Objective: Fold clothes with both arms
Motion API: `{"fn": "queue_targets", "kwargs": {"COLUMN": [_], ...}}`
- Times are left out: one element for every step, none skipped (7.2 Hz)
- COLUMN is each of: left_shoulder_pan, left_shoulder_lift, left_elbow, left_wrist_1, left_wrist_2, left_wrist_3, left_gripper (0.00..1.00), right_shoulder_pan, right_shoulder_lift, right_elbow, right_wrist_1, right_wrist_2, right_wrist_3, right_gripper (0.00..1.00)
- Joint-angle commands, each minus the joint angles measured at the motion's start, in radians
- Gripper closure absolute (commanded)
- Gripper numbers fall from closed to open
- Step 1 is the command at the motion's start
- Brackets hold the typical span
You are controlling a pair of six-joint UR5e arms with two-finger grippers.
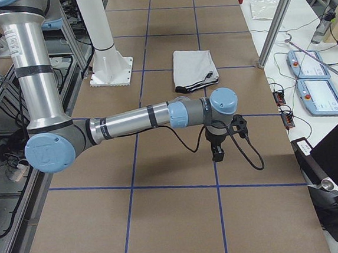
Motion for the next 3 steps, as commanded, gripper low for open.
{"fn": "queue_targets", "kwargs": {"left_shoulder_pan": [0.000,0.000,0.000], "left_shoulder_lift": [0.000,0.000,0.012], "left_elbow": [-0.010,-0.025,-0.068], "left_wrist_1": [-0.002,-0.001,0.001], "left_wrist_2": [0.000,0.000,0.002], "left_wrist_3": [0.000,-0.002,0.000], "left_gripper": [0.01,0.01,0.01], "right_shoulder_pan": [-0.002,-0.002,-0.002], "right_shoulder_lift": [0.001,0.006,0.011], "right_elbow": [-0.002,-0.002,0.001], "right_wrist_1": [0.000,0.000,0.000], "right_wrist_2": [-0.001,-0.001,-0.001], "right_wrist_3": [0.000,0.000,0.000], "right_gripper": [0.00,0.00,0.00]}}
